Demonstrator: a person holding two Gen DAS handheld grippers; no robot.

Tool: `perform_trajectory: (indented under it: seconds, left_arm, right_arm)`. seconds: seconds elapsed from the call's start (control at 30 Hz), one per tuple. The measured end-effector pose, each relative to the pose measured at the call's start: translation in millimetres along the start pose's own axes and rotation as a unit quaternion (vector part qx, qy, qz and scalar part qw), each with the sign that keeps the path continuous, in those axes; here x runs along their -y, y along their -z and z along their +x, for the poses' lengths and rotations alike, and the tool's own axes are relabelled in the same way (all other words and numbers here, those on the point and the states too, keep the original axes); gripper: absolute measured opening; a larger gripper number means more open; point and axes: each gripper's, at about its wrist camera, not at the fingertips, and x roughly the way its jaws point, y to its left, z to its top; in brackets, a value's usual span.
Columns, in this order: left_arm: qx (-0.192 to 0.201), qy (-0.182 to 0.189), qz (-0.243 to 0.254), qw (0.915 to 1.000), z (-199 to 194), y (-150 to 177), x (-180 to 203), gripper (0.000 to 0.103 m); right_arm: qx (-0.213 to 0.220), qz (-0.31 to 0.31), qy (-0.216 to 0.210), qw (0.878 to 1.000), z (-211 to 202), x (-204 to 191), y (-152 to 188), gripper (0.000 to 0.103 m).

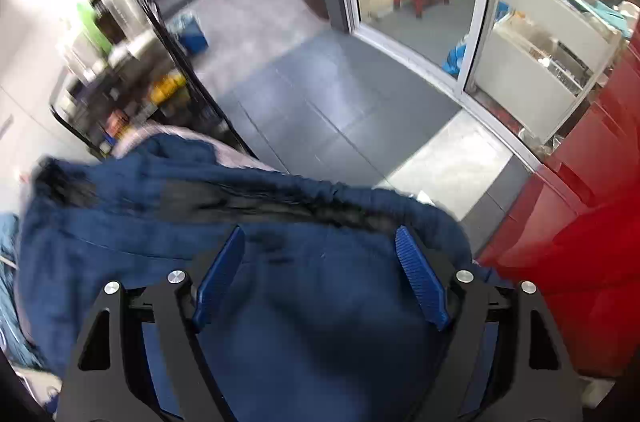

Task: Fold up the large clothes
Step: 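Open both grippers and release the jacket onto the pink blanket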

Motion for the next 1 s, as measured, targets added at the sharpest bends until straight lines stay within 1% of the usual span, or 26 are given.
perform_trajectory:
  seconds: [0.03,0.07,0.1,0.13,0.17,0.23,0.27,0.3,0.33,0.43,0.5,0.57,0.6,0.7,0.77,0.87,0.93,1.0]
  left_arm:
    - [0.005,-0.009,0.004,0.9999,-5.7,-1.3,4.0,0.097]
    - [0.012,-0.018,0.009,0.9997,-9.1,-2.3,8.4,0.097]
    - [0.022,-0.032,0.018,0.9991,-14.6,-4.1,14.9,0.097]
    - [0.04,-0.049,0.038,0.9973,-21.7,-6.4,26.1,0.097]
    - [0.054,-0.063,0.061,0.9947,-27.8,-8.7,37.3,0.097]
    - [0.071,-0.087,0.115,0.987,-34.3,-12.5,62.6,0.097]
    - [0.068,-0.099,0.134,0.9837,-34.9,-14.4,72.2,0.097]
    - [0.065,-0.109,0.157,0.9794,-34.6,-17.0,84.4,0.097]
    - [0.067,-0.11,0.175,0.9762,-35.1,-18.9,95.2,0.097]
    - [0.077,-0.097,0.2,0.9718,-40.4,-25.0,119.0,0.097]
    - [0.081,-0.089,0.208,0.9706,-44.0,-27.9,130.5,0.097]
    - [0.086,-0.081,0.206,0.9712,-47.9,-27.8,137.7,0.097]
    - [0.083,-0.078,0.203,0.9724,-48.5,-27.8,140.0,0.097]
    - [0.059,-0.06,0.193,0.9776,-45.9,-29.1,143.2,0.097]
    - [0.052,-0.076,0.187,0.978,-44.1,-27.5,139.9,0.097]
    - [0.033,-0.074,0.192,0.978,-38.7,-26.7,138.0,0.097]
    - [0.018,-0.085,0.189,0.978,-34.6,-27.7,134.0,0.097]
    - [0.013,-0.094,0.187,0.9777,-33.9,-26.8,129.7,0.097]
  right_arm:
    - [0.016,0.004,-0.016,1.0,-20.5,-6.2,4.7,0.088]
    - [0.026,0.001,-0.032,0.999,-37.4,-10.8,10.3,0.09]
    - [0.031,-0.009,-0.042,0.999,-52.3,-18.5,16.9,0.095]
    - [0.032,-0.023,-0.045,0.998,-65.7,-23.9,24.4,0.097]
    - [0.031,-0.043,-0.043,0.998,-76.7,-31.4,31.0,0.097]
    - [0.01,-0.086,-0.028,0.996,-92.6,-47.8,48.6,0.097]
    - [-0.008,-0.102,-0.021,0.995,-99.6,-53.3,60.6,0.097]
    - [-0.015,-0.11,-0.019,0.994,-104.4,-54.2,68.4,0.097]
    - [-0.019,-0.119,-0.014,0.993,-109.6,-54.0,76.8,0.097]
    - [-0.016,-0.153,0.017,0.988,-129.2,-56.4,102.1,0.097]
    - [-0.013,-0.157,0.031,0.987,-140.0,-55.0,110.8,0.097]
    - [-0.014,-0.152,0.038,0.988,-146.1,-51.9,115.2,0.097]
    - [-0.017,-0.157,0.04,0.987,-148.2,-50.8,119.5,0.097]
    - [-0.02,-0.171,0.047,0.984,-152.3,-51.7,130.1,0.097]
    - [-0.029,-0.177,0.047,0.983,-150.0,-52.9,135.6,0.097]
    - [-0.039,-0.18,0.044,0.982,-144.6,-58.0,138.6,0.097]
    - [-0.045,-0.184,0.043,0.981,-140.6,-62.0,141.1,0.097]
    - [-0.048,-0.188,0.044,0.98,-138.2,-65.8,143.0,0.097]
